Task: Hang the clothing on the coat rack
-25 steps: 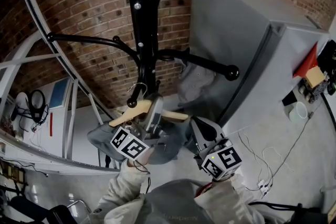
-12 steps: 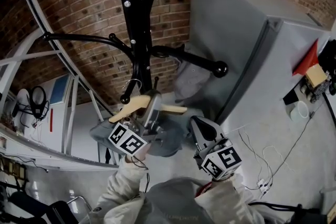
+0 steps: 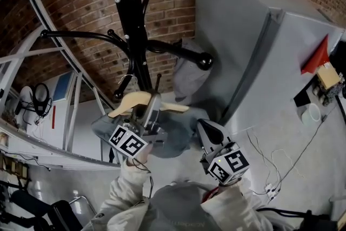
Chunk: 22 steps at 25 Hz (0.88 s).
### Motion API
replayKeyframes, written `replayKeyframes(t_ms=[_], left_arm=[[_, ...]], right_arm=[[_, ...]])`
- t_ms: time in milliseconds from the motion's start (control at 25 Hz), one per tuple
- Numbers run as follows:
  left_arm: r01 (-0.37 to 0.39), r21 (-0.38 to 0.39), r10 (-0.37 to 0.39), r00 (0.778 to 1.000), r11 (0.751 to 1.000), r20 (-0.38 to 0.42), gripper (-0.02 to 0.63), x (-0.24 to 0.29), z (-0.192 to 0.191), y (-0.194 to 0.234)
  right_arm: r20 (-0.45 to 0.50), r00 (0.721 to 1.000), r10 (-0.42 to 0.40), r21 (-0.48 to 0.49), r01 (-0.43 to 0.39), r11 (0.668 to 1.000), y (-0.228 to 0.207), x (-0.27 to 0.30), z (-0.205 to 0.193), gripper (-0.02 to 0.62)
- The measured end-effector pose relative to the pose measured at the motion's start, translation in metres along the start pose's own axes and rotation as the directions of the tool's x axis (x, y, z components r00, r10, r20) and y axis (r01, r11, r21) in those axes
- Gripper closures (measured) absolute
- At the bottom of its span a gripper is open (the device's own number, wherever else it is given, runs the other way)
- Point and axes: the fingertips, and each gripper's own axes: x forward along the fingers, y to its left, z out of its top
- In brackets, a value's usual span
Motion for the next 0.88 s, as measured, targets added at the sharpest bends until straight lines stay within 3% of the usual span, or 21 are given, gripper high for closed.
replayKeyframes(t_ms=[520,760,880], left_arm=[[-0.094,0.013,0.093,0.996,0.996,0.01,0.472,-0.013,-0.002,-0.003],[-0.085,0.012,0.085,0.996,0.996,0.006,0.457,-0.015,-0.002,-0.002],[-0.07,0.01,0.07,0.998,0.997,-0.002,0.417,-0.015,-0.004,-0.008]], right_arm=[[-0.018,0.999,0.033,0.044,-0.032,0.999,-0.008,-0.035,-0.013,0.571],[-0.011,1.0,0.008,0.046,-0.008,0.999,-0.008,-0.041,-0.013,0.571],[-0.015,1.0,-0.001,0.048,0.002,0.999,-0.003,-0.045,-0.013,0.571]])
